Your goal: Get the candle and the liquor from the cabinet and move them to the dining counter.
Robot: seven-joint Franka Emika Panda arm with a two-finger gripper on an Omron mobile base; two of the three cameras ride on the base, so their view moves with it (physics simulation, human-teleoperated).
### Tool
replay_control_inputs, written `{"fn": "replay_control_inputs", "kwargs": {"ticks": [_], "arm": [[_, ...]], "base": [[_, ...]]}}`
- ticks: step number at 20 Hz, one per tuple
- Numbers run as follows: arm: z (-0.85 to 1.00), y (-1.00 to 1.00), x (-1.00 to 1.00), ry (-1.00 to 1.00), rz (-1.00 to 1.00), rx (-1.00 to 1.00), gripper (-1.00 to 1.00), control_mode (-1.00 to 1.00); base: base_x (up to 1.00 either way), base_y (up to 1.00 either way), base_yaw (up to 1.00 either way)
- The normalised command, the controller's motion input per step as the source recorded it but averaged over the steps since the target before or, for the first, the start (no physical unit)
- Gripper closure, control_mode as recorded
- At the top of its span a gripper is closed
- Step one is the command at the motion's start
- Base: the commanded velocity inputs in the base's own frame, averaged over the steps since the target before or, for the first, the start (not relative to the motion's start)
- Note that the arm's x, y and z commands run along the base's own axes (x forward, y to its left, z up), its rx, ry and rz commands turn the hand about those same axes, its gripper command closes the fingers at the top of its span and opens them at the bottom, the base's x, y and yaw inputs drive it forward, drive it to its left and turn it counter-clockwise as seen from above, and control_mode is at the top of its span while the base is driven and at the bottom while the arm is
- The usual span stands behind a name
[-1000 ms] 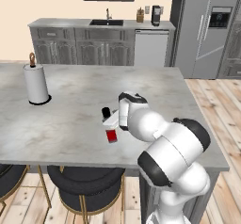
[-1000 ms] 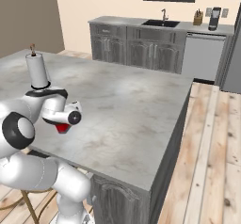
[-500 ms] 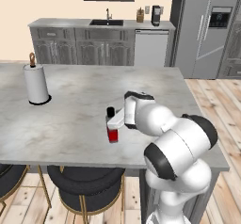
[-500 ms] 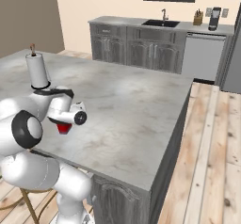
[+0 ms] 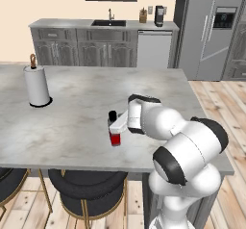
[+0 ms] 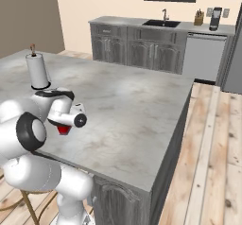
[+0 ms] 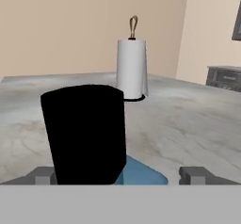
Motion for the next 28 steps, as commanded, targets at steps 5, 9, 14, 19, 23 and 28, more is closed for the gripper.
{"fn": "replay_control_inputs", "kwargs": {"ticks": [5,9,14,19,23,28], "arm": [[0.0,-0.02,-0.03,-0.01,0.0,0.03,-1.0,-1.0],[0.0,-0.08,-0.12,-0.01,0.0,0.02,-1.0,-1.0],[0.0,-0.05,-0.1,0.0,0.0,0.02,-1.0,-1.0],[0.0,-0.09,-0.15,-0.02,0.0,0.01,-1.0,-1.0],[0.08,-0.1,-0.25,-0.01,-0.04,0.0,-1.0,-1.0],[0.2,-0.15,-0.29,0.0,-0.1,0.0,-1.0,-1.0]], "base": [[0.0,0.0,0.0],[0.0,0.0,0.0],[0.0,0.0,0.0],[0.0,0.0,0.0],[0.0,0.0,0.0],[0.0,0.0,0.0]]}}
